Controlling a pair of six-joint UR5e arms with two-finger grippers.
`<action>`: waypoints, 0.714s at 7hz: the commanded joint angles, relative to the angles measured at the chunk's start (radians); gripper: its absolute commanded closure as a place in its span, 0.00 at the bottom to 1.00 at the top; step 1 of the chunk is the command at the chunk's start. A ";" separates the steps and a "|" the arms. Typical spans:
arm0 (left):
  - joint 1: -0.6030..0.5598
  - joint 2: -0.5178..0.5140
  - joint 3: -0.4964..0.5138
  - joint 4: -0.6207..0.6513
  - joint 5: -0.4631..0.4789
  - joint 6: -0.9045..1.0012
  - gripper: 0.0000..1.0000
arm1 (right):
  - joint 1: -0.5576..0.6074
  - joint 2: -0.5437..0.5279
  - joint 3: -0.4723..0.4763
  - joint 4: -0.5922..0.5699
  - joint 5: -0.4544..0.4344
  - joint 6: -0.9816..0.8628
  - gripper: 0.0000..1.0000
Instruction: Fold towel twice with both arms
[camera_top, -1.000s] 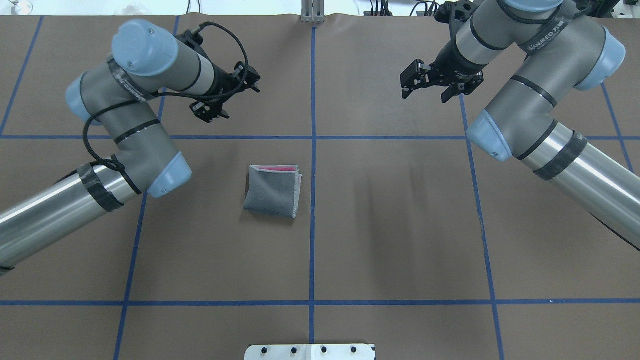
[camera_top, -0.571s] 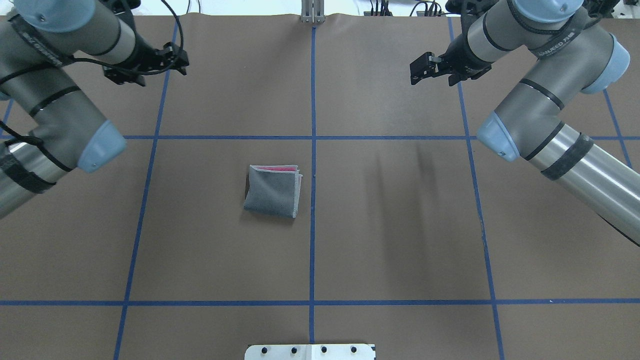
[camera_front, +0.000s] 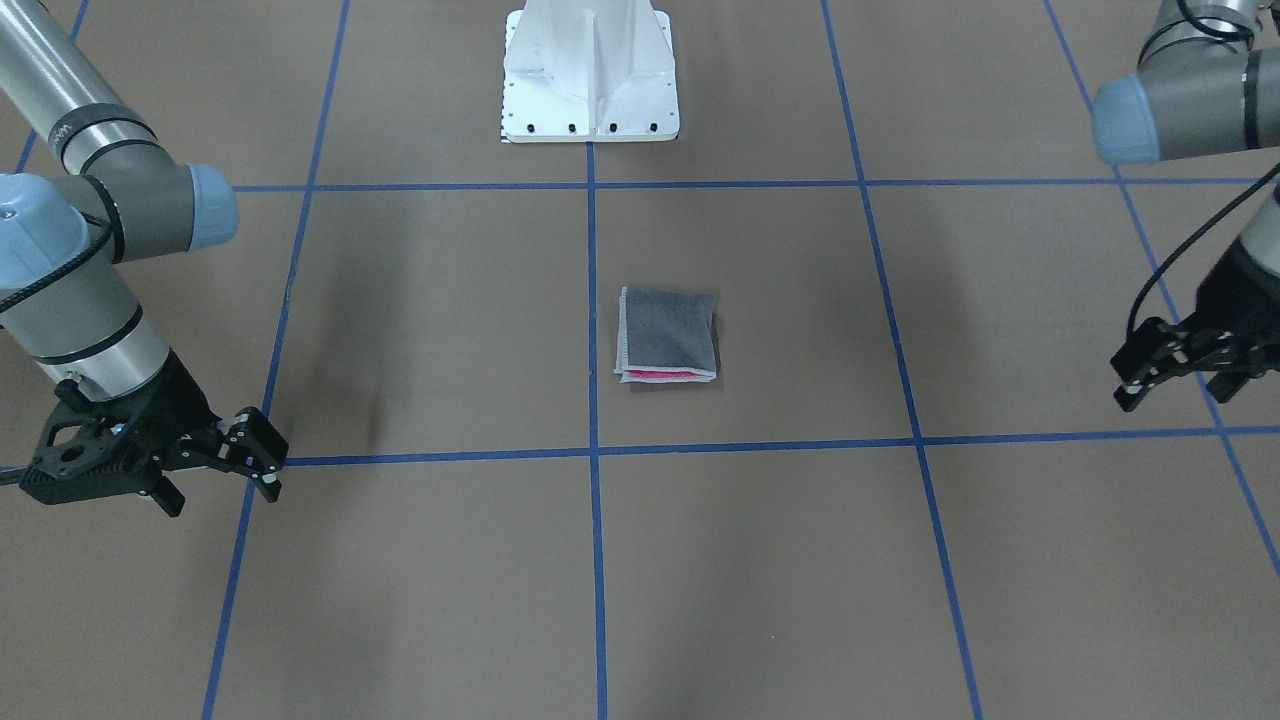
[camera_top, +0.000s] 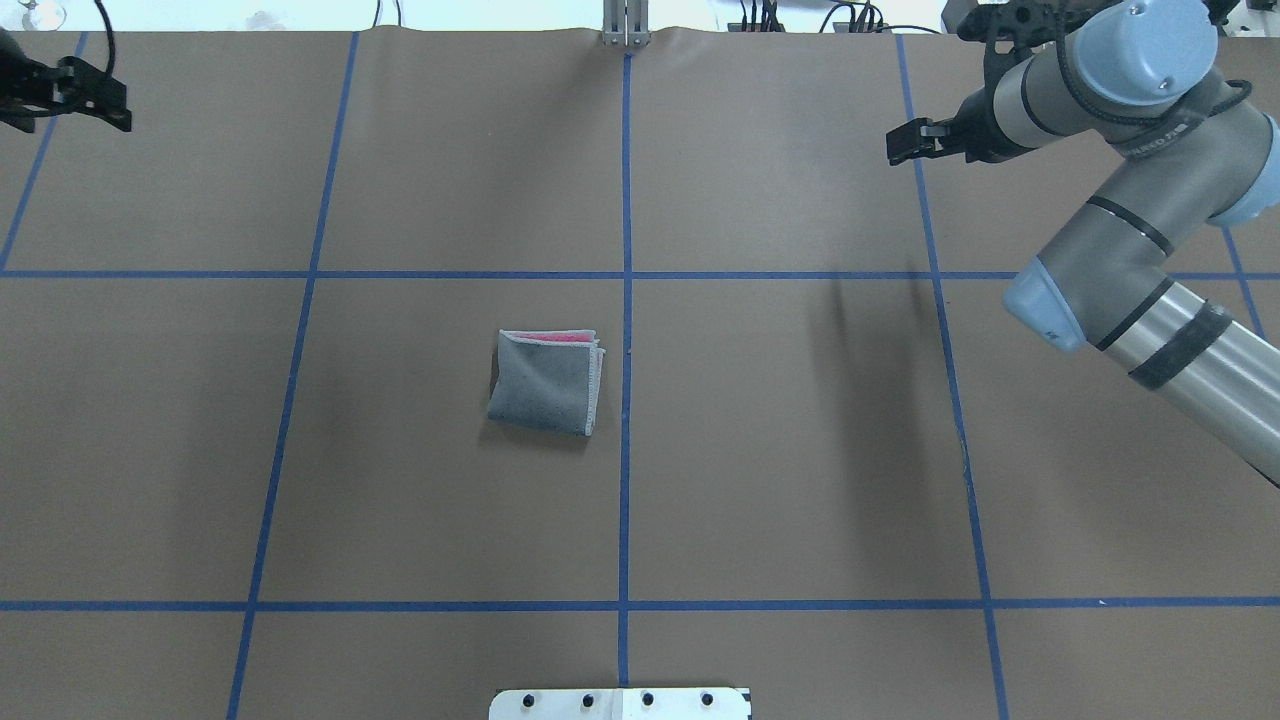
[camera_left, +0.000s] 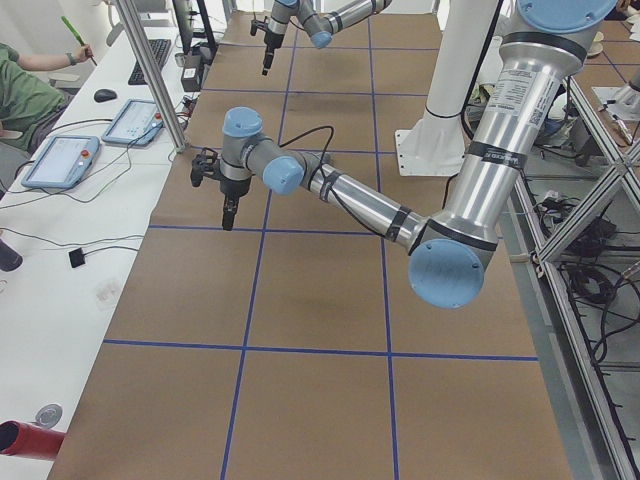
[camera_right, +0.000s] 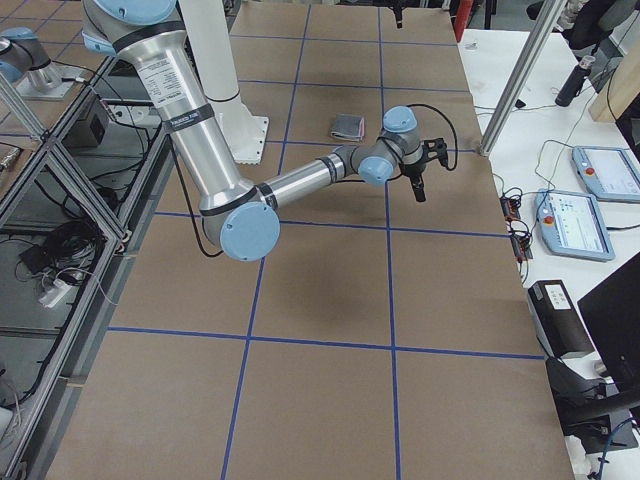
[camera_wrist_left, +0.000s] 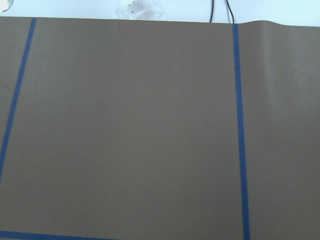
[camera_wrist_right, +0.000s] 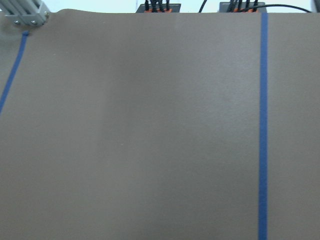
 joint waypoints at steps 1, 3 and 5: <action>-0.034 0.091 0.045 -0.068 0.029 0.087 0.00 | 0.087 -0.038 0.000 -0.051 0.008 -0.099 0.00; -0.031 0.130 0.103 -0.057 0.028 0.091 0.00 | 0.252 -0.031 0.007 -0.281 0.139 -0.379 0.00; -0.056 0.159 0.107 -0.007 0.026 0.381 0.00 | 0.391 -0.025 0.021 -0.564 0.158 -0.743 0.00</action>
